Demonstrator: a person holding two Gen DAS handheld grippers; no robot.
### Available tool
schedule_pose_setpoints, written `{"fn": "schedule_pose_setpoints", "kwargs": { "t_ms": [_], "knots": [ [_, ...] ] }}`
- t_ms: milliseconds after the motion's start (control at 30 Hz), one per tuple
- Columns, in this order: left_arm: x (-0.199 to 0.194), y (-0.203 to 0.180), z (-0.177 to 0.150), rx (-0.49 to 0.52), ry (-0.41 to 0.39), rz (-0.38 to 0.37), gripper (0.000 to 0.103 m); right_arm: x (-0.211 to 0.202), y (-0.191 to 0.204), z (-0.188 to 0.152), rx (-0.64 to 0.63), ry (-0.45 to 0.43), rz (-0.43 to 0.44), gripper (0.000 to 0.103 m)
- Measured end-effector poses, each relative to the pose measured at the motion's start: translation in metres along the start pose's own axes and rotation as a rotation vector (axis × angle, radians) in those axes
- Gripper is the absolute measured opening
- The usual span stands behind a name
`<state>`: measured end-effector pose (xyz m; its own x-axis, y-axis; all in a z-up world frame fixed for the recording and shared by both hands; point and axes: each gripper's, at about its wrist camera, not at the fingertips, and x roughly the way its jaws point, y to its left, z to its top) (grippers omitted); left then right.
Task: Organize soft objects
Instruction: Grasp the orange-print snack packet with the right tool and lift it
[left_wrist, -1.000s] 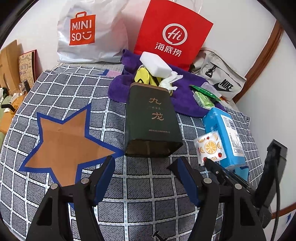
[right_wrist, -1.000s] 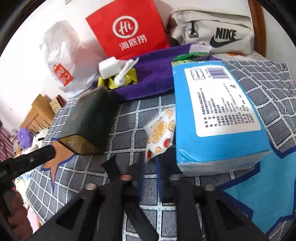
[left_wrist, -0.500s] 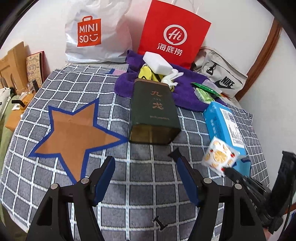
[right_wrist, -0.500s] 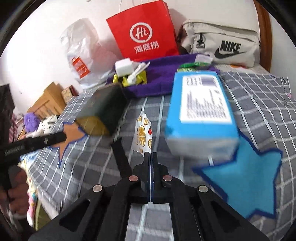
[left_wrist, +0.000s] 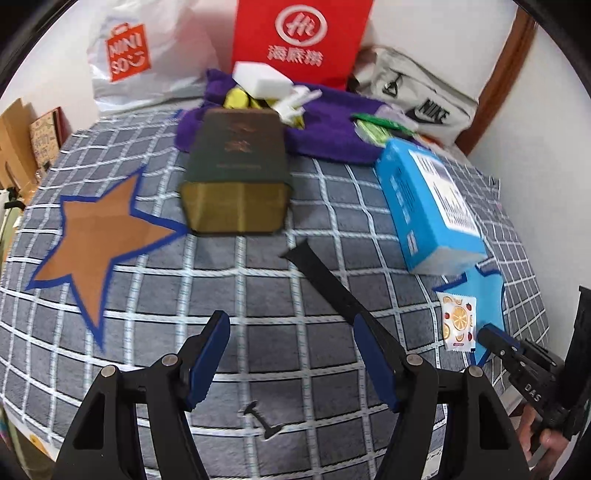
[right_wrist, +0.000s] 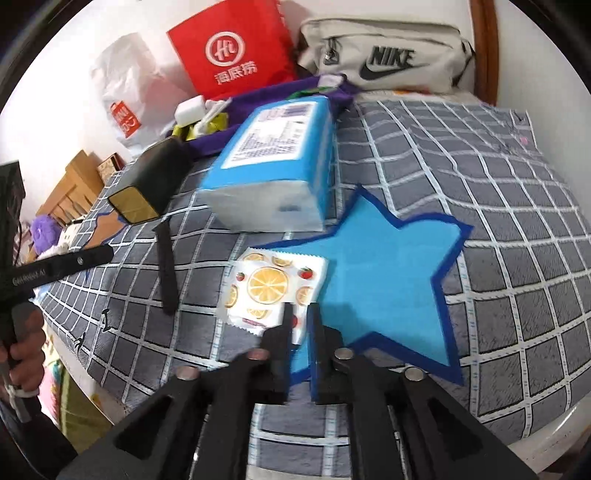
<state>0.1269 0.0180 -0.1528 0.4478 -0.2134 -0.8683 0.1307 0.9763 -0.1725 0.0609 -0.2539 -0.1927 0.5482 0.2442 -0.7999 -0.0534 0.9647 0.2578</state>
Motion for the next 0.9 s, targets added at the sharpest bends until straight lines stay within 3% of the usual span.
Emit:
{"fn": "schedule_pose_setpoints", "kwargs": {
  "t_ms": [67,200,367,500,767,900],
  "knots": [
    [0.010,-0.007,0.000,0.003,0.023,-0.008,0.068,-0.002,-0.001,-0.002,-0.007,-0.012,0.005,0.045],
    [0.032,-0.025,0.002,0.028,0.054,0.013,0.068,-0.003,0.003,-0.005,-0.034,-0.024,0.008,0.059],
    [0.050,-0.042,0.009,0.041,0.049,0.084,0.068,0.005,0.002,-0.004,-0.016,-0.006,0.038,0.060],
    [0.059,-0.057,0.010,0.097,0.028,0.171,0.074,0.009,0.000,-0.001,-0.002,-0.011,0.048,0.060],
    [0.037,-0.019,-0.007,0.072,0.032,0.189,0.076,0.013,0.011,0.001,-0.027,0.003,0.043,0.060],
    [0.034,-0.013,-0.011,0.050,0.027,0.192,0.074,0.016,0.017,0.000,-0.038,0.005,0.033,0.066]
  ]
}}
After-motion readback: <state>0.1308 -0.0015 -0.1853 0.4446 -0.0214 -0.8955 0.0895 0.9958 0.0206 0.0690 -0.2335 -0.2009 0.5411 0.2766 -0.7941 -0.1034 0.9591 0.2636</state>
